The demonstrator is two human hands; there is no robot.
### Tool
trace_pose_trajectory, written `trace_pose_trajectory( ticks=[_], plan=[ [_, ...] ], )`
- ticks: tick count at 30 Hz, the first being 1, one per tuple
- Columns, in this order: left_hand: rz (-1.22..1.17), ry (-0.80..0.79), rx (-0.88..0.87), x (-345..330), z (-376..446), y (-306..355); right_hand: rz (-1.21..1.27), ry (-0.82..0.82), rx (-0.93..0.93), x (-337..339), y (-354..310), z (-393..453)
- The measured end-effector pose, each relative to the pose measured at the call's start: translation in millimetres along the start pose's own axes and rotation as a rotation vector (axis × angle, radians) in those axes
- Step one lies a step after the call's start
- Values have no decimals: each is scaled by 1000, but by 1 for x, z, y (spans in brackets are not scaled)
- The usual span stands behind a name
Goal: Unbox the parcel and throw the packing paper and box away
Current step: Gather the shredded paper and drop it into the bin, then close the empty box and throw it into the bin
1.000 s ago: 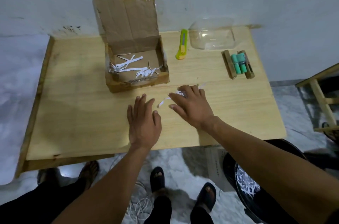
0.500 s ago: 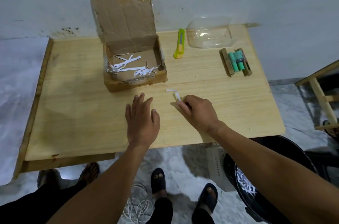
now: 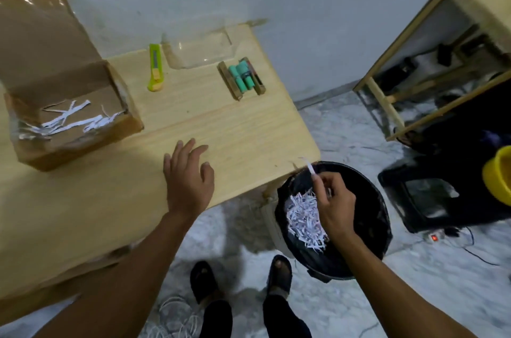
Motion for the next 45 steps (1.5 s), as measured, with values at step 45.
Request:
trace_pose_trajectory(
  ticks=[45],
  plan=[
    [47,-720,-3,48,6,3,-136,-290,-26,-20,-63,-9]
  ],
)
Point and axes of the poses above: each hand's wrist, its own z-axis towards the middle knuckle, its own x-axis out of the back of the hand, y = z × x, the point moved 2 cm from there along z, towards the middle knuckle, and after that the axes turned 9 degrees about x, right-handed, at the moved point
